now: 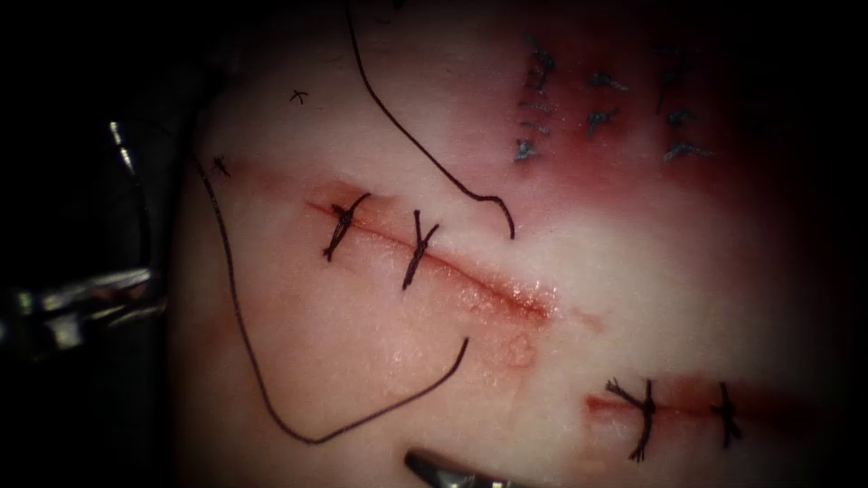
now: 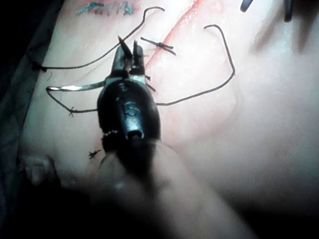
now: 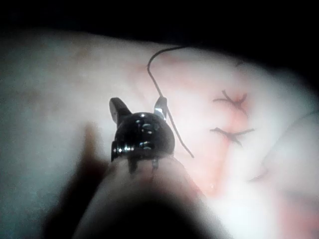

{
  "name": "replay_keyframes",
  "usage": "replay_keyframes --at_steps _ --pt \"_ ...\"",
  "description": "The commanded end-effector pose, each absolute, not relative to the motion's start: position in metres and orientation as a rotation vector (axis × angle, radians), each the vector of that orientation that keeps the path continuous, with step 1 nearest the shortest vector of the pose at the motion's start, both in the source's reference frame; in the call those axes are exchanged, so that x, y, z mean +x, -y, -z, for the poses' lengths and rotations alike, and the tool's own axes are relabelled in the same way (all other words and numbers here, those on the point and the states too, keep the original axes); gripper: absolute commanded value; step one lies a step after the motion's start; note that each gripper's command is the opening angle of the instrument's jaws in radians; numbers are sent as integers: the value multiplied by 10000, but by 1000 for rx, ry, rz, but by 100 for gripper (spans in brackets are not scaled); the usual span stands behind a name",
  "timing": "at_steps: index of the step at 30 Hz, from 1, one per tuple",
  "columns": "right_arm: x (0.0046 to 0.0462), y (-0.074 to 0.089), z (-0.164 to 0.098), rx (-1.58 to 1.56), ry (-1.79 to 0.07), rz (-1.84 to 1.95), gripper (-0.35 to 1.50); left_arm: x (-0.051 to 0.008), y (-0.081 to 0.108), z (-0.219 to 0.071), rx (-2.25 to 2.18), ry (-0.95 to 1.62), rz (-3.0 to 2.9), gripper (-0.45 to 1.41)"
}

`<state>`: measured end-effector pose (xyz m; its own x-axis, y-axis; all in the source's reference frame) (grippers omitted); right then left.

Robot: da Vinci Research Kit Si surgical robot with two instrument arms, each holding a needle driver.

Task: Wound Closure
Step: Until only a short tail remains, pull the suture through the wound.

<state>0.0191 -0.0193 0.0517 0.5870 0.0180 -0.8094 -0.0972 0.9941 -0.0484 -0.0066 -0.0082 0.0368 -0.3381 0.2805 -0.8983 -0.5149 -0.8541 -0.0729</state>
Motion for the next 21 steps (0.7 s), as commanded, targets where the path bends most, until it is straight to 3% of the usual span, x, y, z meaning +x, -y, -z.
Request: replay_keyframes --at_steps 1,19,21 --pt "185 179 -524 -129 -902 -56 137 -68 75 -377 -1400 -323 -2214 -35" --pt "196 139 -617 -296 -751 128 137 -70 87 -389 -1382 -356 -2225 -35" --pt "197 139 -621 -303 -743 145 130 -70 87 -389 -1381 -357 -2225 -35"
